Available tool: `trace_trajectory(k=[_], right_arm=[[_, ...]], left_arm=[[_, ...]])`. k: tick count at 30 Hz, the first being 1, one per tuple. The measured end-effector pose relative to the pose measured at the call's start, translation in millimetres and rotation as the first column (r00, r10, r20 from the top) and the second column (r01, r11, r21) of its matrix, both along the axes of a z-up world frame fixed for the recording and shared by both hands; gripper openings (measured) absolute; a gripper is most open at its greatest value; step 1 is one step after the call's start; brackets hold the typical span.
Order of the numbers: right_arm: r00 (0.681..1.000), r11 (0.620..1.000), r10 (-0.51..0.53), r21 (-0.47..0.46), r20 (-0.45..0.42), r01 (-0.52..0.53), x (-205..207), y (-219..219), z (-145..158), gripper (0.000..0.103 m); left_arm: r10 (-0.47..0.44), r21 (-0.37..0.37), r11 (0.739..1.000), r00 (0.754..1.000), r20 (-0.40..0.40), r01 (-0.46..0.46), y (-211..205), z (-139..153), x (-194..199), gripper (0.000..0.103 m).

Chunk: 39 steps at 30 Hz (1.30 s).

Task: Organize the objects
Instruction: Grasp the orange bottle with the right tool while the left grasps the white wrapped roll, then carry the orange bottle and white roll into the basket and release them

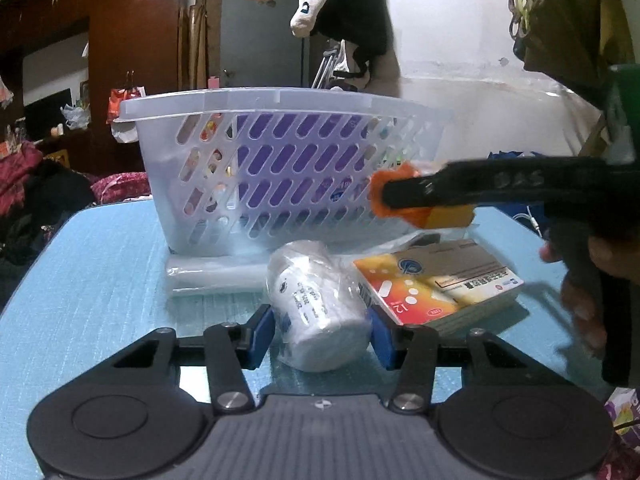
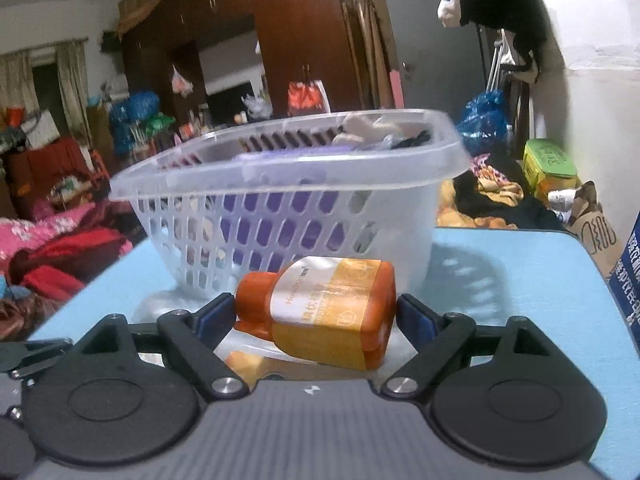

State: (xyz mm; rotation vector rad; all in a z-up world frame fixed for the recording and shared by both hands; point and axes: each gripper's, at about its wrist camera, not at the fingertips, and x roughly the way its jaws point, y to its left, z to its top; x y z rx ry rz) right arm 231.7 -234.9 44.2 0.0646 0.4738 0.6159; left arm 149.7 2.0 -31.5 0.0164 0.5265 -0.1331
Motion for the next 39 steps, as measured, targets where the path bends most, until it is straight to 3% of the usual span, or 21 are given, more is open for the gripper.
trace_trajectory(k=[19, 25, 28, 30, 32, 35, 39], right_arm=[[0.995, 0.992, 0.039, 0.114, 0.087, -0.049, -25.6, -11.3, 15.3, 0.089], [0.979, 0.987, 0.032, 0.146, 0.199, -0.062, -41.5, -21.8, 43.8, 0.089], [0.95, 0.993, -0.007, 0.112, 0.314, -0.03, -39.1, -15.7, 70.1, 0.089], [0.925, 0.997, -0.024, 0.081, 0.38, -0.007, -30.0, -6.3, 84.6, 0.089], [0.924, 0.999, -0.012, 0.047, 0.383, -0.006, -12.8, 5.2, 93.8, 0.089], [0.943, 1.0, -0.002, -0.009, 0.334, 0.005, 19.3, 24.7, 97.1, 0.089], [0.977, 1.0, 0.023, -0.021, 0.211, -0.019, 53.6, 36.6, 89.0, 0.089]], left_arm=[[-0.036, -0.036, 0.998, 0.979, 0.2, 0.044, 17.8, 20.7, -44.4, 0.053], [-0.022, -0.024, 0.999, 0.949, 0.316, 0.031, 27.4, 71.4, -51.2, 0.053], [0.002, -0.009, 1.0, 0.937, 0.35, 0.001, 33.6, 105.4, -33.7, 0.053], [0.015, 0.007, 1.0, 0.939, 0.343, -0.018, 36.6, 123.8, -12.5, 0.053], [0.019, 0.042, 0.999, 0.946, 0.323, -0.034, 36.8, 136.3, 11.6, 0.053], [0.023, 0.076, 0.996, 0.964, 0.267, -0.045, 37.5, 145.3, 47.5, 0.053], [0.044, 0.146, 0.987, 0.986, 0.162, -0.068, 33.0, 136.1, 82.2, 0.053]])
